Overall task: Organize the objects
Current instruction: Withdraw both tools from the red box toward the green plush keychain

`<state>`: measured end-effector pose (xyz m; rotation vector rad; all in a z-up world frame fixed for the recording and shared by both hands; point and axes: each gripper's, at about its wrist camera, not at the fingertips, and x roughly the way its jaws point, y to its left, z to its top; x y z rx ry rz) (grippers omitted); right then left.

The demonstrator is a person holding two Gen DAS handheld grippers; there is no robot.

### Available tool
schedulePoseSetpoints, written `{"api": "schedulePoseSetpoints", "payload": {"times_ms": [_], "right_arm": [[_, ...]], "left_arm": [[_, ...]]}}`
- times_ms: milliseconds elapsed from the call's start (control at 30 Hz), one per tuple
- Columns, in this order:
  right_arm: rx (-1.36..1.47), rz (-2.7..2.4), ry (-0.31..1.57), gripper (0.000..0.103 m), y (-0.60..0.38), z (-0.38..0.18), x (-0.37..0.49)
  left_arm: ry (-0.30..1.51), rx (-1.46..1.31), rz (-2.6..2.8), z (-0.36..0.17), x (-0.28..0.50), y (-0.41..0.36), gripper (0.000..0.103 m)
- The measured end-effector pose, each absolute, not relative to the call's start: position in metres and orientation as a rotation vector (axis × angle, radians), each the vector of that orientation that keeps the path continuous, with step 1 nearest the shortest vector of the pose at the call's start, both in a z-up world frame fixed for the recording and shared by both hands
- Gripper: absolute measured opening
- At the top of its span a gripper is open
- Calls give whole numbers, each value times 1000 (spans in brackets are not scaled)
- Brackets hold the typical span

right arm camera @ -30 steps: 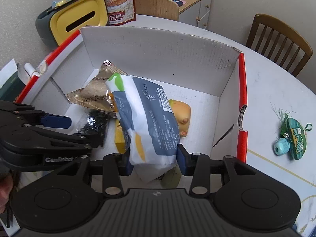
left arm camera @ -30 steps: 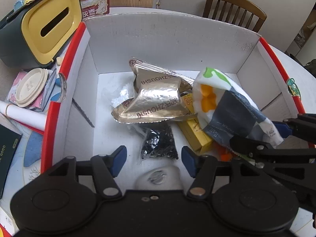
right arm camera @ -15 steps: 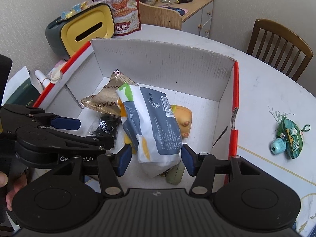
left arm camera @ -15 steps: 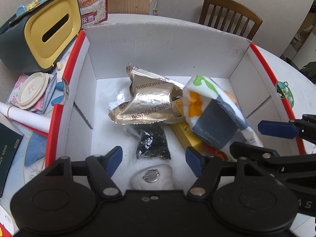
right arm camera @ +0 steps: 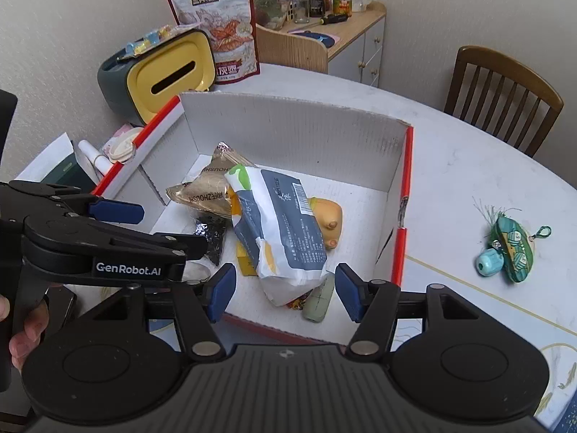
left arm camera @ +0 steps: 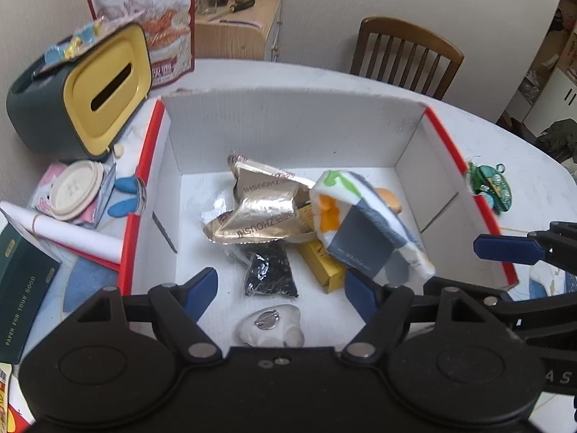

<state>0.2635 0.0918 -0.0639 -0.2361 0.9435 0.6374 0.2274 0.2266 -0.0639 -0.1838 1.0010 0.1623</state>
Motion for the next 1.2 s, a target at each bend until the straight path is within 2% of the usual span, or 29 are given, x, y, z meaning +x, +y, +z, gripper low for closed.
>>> {"api": "schedulePoseSetpoints", "payload": {"times_ms": [133,267,1200], "right_arm": [[-224,640,927,60,84,-55,258],[-200,639,905,66,73,-44,252],[-65,626,836,74,-45,-13,247]], "left_arm": [[983,-184,146,-56,221,223,77],[963,-166,132,-47,215,216,80],[885,-58,21,-11,218,112,90]]}}
